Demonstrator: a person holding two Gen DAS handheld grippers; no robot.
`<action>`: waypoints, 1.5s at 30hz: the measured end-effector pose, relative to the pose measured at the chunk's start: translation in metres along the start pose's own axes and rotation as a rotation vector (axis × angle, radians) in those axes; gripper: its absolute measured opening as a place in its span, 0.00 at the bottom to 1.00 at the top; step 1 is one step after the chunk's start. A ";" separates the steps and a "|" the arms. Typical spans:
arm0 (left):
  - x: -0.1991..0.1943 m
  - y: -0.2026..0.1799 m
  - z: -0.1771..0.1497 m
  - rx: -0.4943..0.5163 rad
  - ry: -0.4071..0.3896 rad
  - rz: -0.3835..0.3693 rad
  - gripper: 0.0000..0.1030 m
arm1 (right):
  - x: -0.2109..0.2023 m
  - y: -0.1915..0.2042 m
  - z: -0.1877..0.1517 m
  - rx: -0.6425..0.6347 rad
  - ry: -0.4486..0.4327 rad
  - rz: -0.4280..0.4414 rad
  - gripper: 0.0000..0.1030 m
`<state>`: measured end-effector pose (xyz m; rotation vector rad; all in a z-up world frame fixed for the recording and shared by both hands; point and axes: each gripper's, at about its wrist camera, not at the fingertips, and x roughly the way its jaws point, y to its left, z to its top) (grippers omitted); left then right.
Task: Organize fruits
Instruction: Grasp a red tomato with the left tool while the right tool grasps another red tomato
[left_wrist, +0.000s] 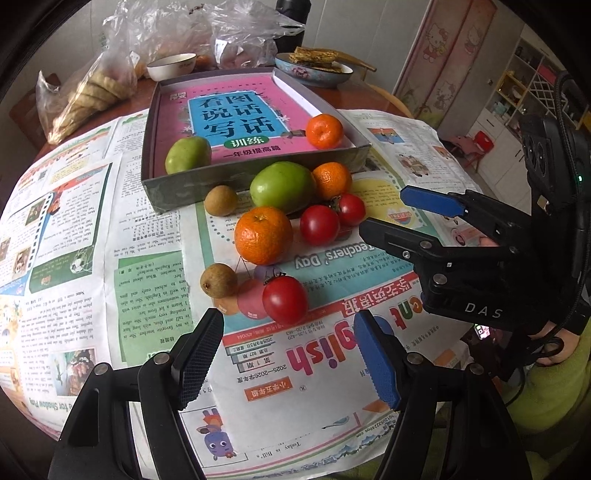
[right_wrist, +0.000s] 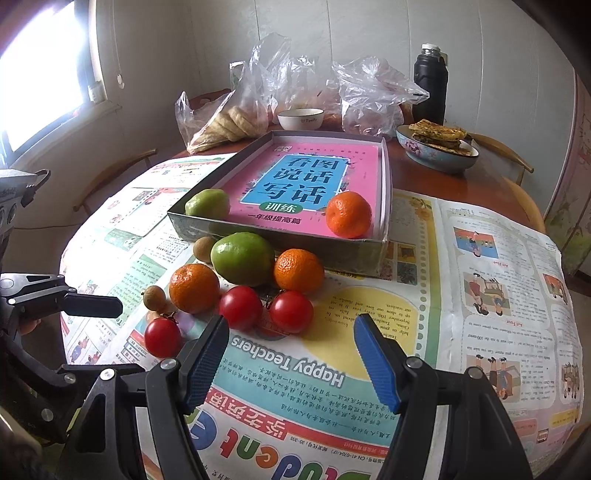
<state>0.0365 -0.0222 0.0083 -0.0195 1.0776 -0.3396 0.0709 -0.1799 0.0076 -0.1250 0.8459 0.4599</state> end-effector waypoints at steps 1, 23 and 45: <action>0.001 -0.001 0.000 0.002 0.002 -0.004 0.72 | 0.001 -0.001 0.000 0.001 0.002 0.002 0.68; 0.033 -0.010 0.011 0.021 0.040 0.003 0.39 | 0.030 -0.001 0.002 -0.044 0.058 -0.001 0.39; 0.036 -0.010 0.013 0.042 0.036 0.013 0.30 | 0.043 -0.001 0.005 -0.055 0.054 0.030 0.30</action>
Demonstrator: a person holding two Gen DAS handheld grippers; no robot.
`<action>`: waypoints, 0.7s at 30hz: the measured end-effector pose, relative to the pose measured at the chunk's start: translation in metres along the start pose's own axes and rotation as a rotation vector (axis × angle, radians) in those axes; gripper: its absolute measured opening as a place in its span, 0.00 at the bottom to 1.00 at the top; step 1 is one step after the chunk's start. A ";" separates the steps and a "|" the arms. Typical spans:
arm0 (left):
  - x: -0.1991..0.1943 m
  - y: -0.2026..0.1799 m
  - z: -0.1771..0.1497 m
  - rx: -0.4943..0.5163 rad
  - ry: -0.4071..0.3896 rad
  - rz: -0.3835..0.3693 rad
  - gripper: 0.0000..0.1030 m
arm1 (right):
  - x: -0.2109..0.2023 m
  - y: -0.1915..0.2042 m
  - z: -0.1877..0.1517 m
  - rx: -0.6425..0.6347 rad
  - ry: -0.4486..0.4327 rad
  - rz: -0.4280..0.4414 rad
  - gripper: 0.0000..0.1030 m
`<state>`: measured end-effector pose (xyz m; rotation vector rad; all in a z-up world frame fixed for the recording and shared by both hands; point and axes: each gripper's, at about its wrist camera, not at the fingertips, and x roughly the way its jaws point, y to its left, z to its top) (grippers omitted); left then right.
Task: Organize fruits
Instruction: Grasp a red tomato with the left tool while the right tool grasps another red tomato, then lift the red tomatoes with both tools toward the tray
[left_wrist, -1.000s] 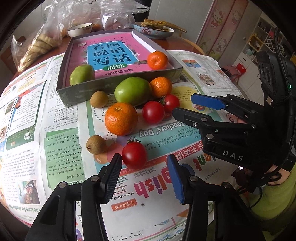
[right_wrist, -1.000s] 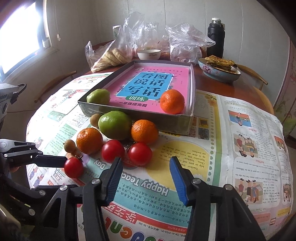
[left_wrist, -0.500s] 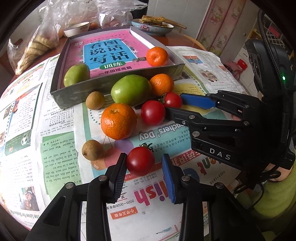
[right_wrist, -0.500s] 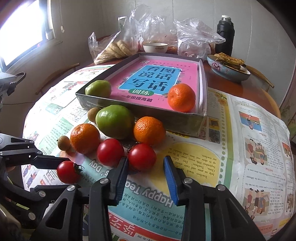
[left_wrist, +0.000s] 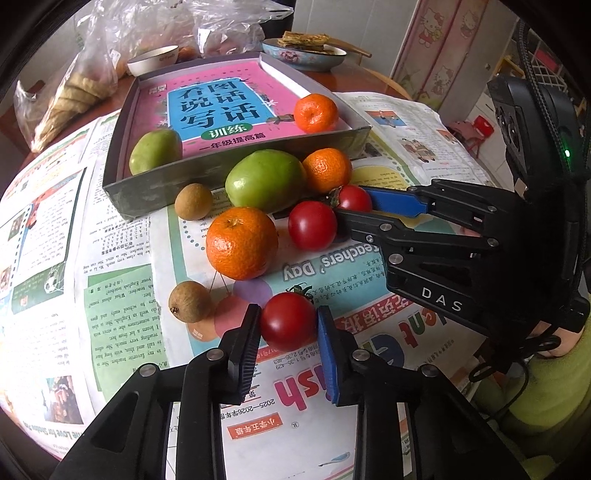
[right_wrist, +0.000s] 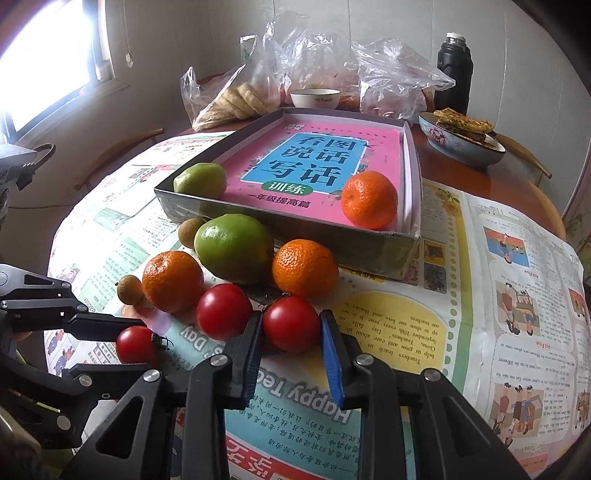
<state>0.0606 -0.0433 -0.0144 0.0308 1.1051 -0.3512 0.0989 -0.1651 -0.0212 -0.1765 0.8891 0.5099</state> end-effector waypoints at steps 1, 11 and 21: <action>0.000 0.000 0.000 0.000 -0.001 0.000 0.30 | -0.001 0.000 -0.001 0.001 0.000 0.000 0.30; -0.006 0.000 -0.002 0.001 -0.015 -0.011 0.29 | -0.011 -0.003 -0.006 0.027 -0.015 0.005 0.29; -0.020 0.006 -0.001 -0.019 -0.050 -0.009 0.29 | -0.019 0.001 -0.008 0.021 -0.027 0.027 0.29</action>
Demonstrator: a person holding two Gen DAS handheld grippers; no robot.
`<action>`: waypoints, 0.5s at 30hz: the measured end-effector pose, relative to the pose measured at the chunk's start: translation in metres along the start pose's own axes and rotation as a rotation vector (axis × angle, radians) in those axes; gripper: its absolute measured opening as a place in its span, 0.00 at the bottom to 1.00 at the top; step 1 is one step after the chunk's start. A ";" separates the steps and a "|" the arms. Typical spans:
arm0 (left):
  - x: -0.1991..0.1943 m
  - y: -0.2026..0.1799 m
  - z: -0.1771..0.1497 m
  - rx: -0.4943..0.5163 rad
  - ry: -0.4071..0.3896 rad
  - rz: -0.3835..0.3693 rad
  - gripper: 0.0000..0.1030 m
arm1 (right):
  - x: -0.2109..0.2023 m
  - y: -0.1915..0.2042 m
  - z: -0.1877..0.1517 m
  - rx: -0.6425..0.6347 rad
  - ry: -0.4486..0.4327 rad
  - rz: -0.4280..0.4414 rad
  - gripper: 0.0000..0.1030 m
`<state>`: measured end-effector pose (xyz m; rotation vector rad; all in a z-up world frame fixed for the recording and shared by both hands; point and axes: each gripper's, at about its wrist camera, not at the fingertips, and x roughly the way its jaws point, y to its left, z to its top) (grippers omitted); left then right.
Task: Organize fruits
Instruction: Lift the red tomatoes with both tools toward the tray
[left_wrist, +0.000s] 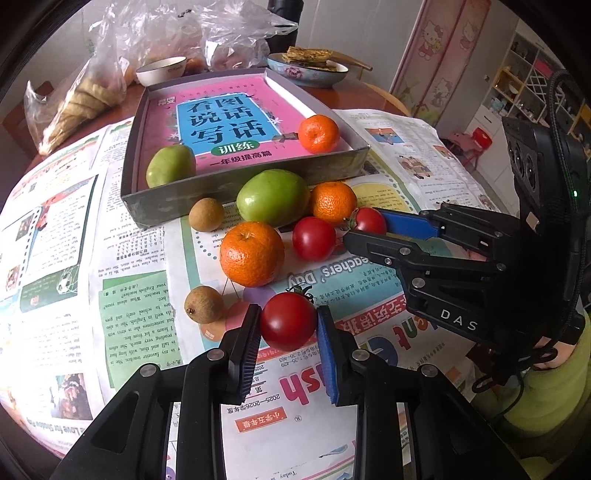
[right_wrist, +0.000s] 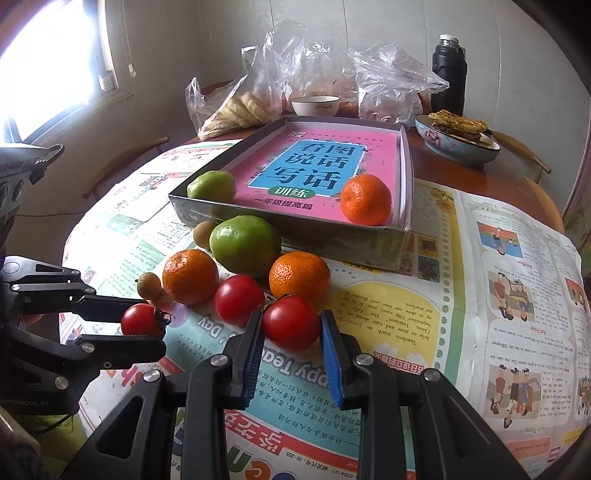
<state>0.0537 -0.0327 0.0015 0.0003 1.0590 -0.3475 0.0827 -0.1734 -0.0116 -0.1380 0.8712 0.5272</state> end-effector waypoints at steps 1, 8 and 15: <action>-0.002 0.001 0.000 -0.002 -0.004 0.000 0.29 | -0.001 0.001 0.000 0.000 -0.001 0.004 0.29; -0.010 0.008 0.001 -0.022 -0.029 0.008 0.29 | -0.012 0.005 0.002 -0.003 -0.029 0.015 0.29; -0.016 0.013 0.002 -0.037 -0.044 0.015 0.29 | -0.018 0.008 0.003 -0.006 -0.044 0.016 0.29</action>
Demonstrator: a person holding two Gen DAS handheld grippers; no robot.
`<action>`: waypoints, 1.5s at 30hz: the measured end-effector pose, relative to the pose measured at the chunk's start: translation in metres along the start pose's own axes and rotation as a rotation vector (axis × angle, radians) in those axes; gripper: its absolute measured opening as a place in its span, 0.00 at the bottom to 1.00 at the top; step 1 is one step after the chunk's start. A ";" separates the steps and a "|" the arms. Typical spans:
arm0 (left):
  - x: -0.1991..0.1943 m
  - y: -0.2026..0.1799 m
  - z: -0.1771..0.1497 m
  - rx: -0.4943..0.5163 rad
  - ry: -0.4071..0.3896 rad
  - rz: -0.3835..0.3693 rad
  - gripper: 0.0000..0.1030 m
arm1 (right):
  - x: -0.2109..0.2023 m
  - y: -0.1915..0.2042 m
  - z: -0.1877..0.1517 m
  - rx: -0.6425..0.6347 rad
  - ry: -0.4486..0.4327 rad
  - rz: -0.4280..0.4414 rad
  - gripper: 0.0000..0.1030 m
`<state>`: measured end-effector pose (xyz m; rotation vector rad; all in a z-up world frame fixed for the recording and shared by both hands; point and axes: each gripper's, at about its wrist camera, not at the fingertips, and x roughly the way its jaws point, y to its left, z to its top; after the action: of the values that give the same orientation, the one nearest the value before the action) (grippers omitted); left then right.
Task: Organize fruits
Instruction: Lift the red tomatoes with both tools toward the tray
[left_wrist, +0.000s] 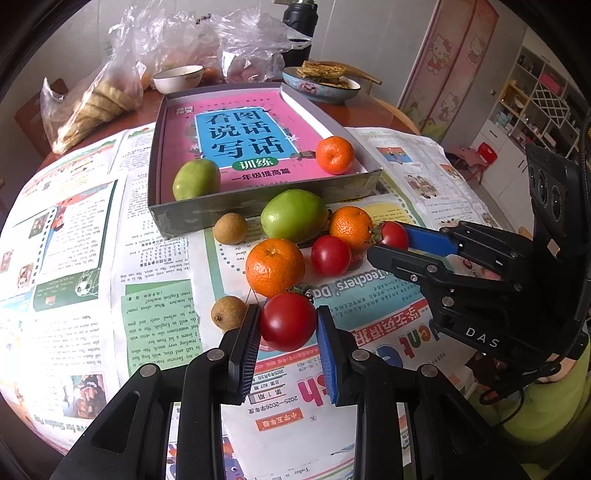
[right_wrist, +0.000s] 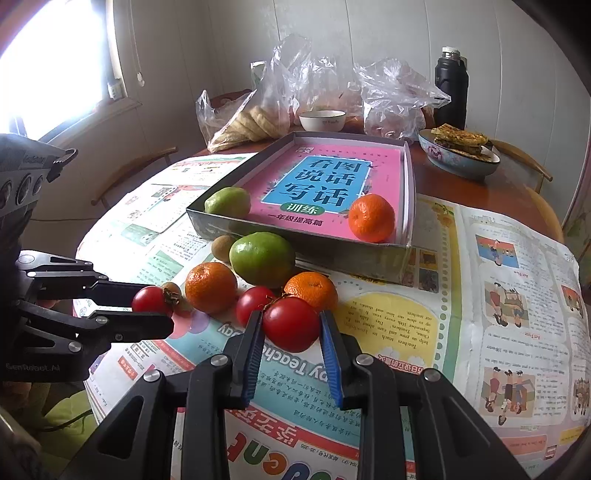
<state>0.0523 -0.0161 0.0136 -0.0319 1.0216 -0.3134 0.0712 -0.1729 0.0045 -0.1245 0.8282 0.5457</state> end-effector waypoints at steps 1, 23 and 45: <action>-0.001 0.001 0.000 -0.002 -0.002 0.001 0.29 | -0.001 0.000 0.000 -0.001 -0.001 0.001 0.29; -0.010 0.015 0.026 -0.025 -0.065 0.010 0.29 | -0.005 0.006 0.015 -0.019 -0.033 0.017 0.29; -0.002 0.032 0.064 -0.041 -0.097 -0.008 0.29 | 0.011 0.004 0.050 -0.029 -0.054 0.015 0.29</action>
<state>0.1130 0.0072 0.0433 -0.0877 0.9317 -0.2950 0.1085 -0.1492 0.0312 -0.1298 0.7698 0.5731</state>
